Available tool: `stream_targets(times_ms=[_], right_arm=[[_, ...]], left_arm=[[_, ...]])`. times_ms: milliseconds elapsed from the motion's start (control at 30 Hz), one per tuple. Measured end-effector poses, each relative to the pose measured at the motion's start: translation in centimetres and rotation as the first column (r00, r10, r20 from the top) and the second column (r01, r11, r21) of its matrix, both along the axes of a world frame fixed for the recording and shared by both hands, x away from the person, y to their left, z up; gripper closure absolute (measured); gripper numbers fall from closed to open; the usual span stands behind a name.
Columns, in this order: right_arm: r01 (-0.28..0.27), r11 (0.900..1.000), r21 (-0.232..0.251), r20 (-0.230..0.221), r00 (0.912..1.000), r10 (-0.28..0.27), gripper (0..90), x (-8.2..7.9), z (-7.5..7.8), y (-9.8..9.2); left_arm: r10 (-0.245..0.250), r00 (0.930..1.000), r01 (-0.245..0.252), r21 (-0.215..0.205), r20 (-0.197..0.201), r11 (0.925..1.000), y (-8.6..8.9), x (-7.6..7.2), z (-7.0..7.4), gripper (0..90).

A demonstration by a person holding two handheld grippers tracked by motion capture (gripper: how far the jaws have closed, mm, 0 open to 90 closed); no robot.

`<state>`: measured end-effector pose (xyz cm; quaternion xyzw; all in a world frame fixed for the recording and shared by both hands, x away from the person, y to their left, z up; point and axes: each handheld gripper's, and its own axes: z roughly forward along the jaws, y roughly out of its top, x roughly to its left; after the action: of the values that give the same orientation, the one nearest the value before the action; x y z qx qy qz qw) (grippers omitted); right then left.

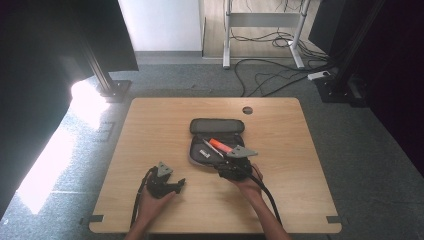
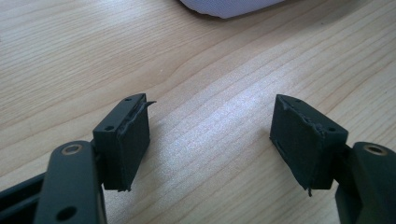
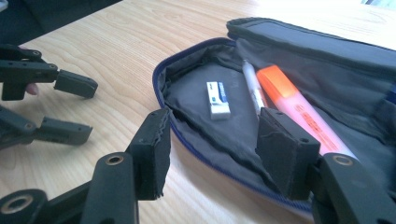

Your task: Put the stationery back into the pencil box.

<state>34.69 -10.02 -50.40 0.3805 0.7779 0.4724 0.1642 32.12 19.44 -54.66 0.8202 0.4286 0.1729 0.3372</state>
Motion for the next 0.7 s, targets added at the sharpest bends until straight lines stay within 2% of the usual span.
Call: stream_targets(times_ms=[300,533,700], right_arm=[[0.046,0.999,0.007,0.023,0.9986,-0.046,44.3,-2.5,-0.4,-3.8],[0.079,0.996,-0.038,0.013,0.9968,-0.079,43.8,-4.6,-1.5,-6.8],[0.110,0.993,-0.037,-0.002,0.9939,-0.110,43.8,-5.6,-2.5,-8.6]], left_arm=[[0.002,1.0000,-0.002,-0.001,0.001,1.0000,0.0,0.0,0.0,28.6],[0.002,1.0000,-0.002,-0.001,0.001,1.0000,0.0,0.0,0.0,28.6],[0.002,1.0000,-0.002,-0.001,0.001,1.0000,0.0,0.0,0.0,28.6]])
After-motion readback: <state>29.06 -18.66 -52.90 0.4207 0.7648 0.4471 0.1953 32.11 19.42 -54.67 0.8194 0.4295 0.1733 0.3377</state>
